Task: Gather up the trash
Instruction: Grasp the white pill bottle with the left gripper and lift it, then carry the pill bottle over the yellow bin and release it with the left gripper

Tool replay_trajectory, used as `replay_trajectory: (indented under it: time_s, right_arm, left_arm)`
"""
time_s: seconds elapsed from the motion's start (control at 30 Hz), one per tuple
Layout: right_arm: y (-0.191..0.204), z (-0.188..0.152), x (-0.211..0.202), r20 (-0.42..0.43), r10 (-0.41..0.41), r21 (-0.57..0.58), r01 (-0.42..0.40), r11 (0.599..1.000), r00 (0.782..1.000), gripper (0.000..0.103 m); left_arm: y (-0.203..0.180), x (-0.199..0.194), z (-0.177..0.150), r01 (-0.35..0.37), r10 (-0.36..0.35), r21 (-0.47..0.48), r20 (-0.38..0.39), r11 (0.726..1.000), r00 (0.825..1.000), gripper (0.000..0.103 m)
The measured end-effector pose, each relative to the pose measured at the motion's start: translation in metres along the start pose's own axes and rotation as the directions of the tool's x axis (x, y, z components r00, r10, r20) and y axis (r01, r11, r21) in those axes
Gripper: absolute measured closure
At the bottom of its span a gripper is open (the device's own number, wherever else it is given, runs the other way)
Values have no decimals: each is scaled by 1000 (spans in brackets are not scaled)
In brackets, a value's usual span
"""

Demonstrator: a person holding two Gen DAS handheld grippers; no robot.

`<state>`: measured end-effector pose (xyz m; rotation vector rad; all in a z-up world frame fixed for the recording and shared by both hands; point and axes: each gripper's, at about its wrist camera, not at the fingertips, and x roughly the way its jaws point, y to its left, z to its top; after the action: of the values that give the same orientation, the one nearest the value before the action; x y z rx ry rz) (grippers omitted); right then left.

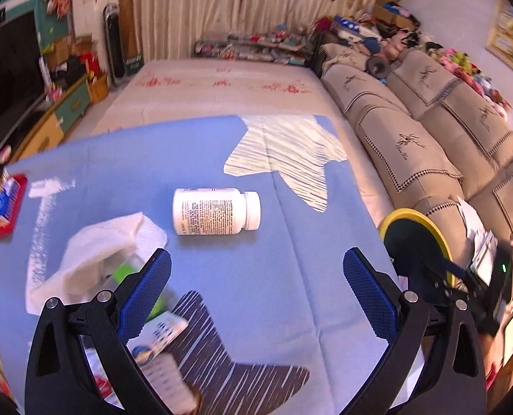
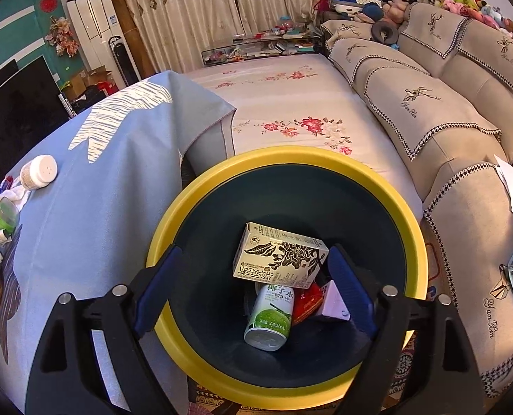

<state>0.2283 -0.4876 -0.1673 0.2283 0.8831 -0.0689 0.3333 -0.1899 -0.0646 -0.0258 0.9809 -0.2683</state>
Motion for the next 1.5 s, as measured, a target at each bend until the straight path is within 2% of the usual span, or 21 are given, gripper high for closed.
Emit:
replay_trajectory:
  time_s: [0.13, 0.4, 0.57, 0.63, 0.73, 0.83, 1.0, 1.13, 1.33, 1.5]
  right_arm:
    - [-4, -2, -1, 3, 6, 1, -6, 1000, 1000, 21]
    - [-14, -6, 2, -7, 9, 26, -9, 1000, 1000, 21]
    - [-14, -7, 3, -13, 13, 26, -12, 1000, 1000, 21]
    - [-14, -7, 4, -13, 15, 26, -15, 1000, 1000, 21]
    - [-14, -8, 3, -9, 20, 28, -20, 999, 1000, 21]
    - [-13, -9, 0, -4, 25, 27, -24, 999, 1000, 21]
    - [-13, -10, -8, 10, 23, 28, -24, 999, 1000, 21]
    - [-15, -12, -14, 19, 9, 30, -10, 999, 1000, 21]
    - [-20, -16, -19, 24, -15, 37, 14, 999, 1000, 21]
    - [-34, -24, -27, 33, -45, 53, 44, 998, 998, 21]
  left_arm:
    - [10, 39, 20, -42, 39, -61, -58, 997, 998, 5]
    - [9, 84, 37, -147, 144, -18, -110, 989, 983, 5]
    - [11, 102, 38, -154, 150, -16, -140, 988, 979, 6]
    - [10, 106, 38, -165, 163, -3, -140, 986, 977, 8]
    - [10, 111, 39, -169, 169, 11, -148, 986, 975, 20]
    - [10, 110, 37, -165, 166, 21, -137, 986, 977, 20]
    - [3, 92, 32, -144, 147, 36, -101, 989, 984, 20]
    - [-19, 65, 25, -102, 106, 82, -56, 991, 993, 20]
    - [-79, 23, 12, 4, -2, 193, -9, 981, 1000, 20]
    - [-136, 5, 0, 67, -71, 302, 2, 951, 998, 20]
